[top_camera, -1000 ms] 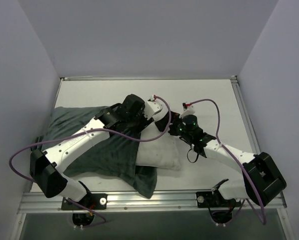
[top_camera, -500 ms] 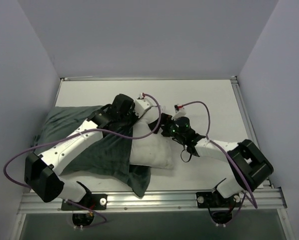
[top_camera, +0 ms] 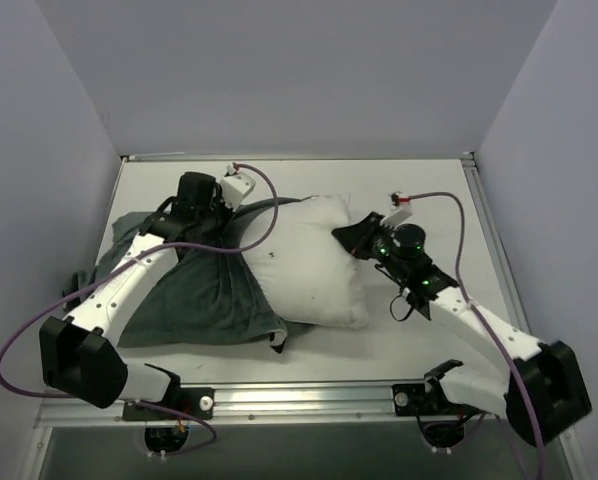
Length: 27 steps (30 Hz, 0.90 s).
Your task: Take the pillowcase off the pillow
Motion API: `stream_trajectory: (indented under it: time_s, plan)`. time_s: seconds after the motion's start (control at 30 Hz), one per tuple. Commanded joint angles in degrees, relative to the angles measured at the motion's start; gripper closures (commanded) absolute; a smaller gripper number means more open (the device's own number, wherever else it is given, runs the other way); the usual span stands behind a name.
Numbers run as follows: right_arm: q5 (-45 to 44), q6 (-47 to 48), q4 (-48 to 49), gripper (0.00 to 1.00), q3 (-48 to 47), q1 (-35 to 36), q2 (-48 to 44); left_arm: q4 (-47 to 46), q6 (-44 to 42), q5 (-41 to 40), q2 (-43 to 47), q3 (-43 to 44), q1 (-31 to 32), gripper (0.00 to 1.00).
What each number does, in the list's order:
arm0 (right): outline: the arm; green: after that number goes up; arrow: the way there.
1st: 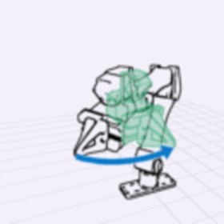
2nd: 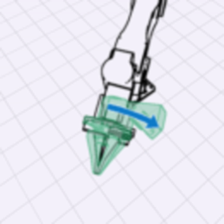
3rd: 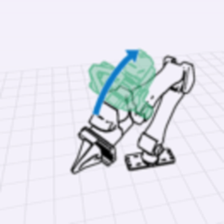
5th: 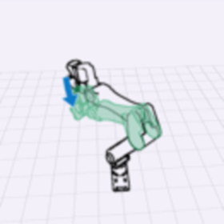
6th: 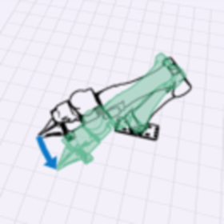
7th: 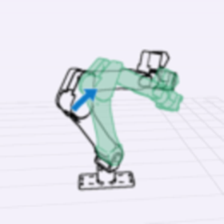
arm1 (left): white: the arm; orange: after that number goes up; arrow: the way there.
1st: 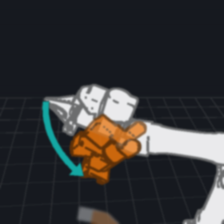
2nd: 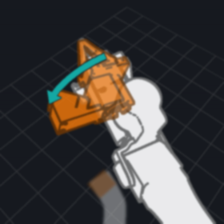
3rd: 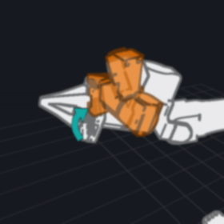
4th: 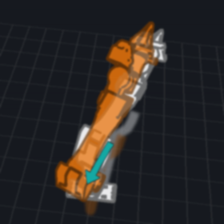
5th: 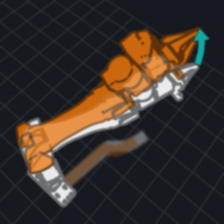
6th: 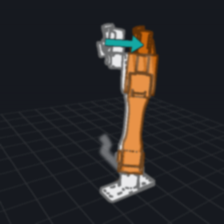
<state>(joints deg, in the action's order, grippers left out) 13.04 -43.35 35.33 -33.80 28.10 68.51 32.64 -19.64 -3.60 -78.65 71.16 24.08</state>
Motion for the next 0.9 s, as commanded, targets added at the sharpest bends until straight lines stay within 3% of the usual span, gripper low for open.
stream_trajectory:
  time_s: [0.0,0.27,0.33,0.5,0.7,0.73,0.77,0.83,0.87]
  plan:
    - [-2.8,4.2,-9.4,1.0,-5.9,-6.3,-16.9,-4.7,-4.4,-4.1,-1.9,-0.5,-6.1,0.98]
    - [-13.0,15.6,-32.3,1.0,-24.5,-10.1,-29.7,-11.2,-9.3,-6.7,-7.5,-4.2,-10.9,0.98]
    - [-15.6,17.8,-33.7,1.0,-30.9,-10.1,-29.0,-14.0,-11.6,-7.5,-8.4,-8.5,-11.4,0.98]
    - [-7.8,19.2,-37.2,1.0,-43.5,-10.1,-20.0,-16.5,-11.9,-5.4,-9.3,-13.7,-11.7,0.98]
    - [-8.0,19.4,-36.2,1.0,-42.6,-10.0,-18.4,-15.8,-14.5,-0.5,-10.7,-12.1,-12.0,0.98]
    - [-7.5,19.3,-36.2,1.0,-42.1,-10.0,-18.3,-11.1,-15.0,1.6,-11.1,-10.9,-12.2,0.98]
    - [-7.1,19.0,-37.0,1.0,-41.1,-10.0,-17.3,-7.5,-15.3,8.8,-10.6,-7.3,-12.1,0.96]
    - [-3.5,14.4,-34.8,1.0,-37.2,-9.6,-16.5,0.3,-14.0,17.7,-7.8,-3.9,-11.3,0.67]
    - [-3.2,12.9,-30.0,1.0,-31.6,-9.0,-16.3,1.8,-13.3,21.7,-3.7,-2.4,-10.5,0.06]
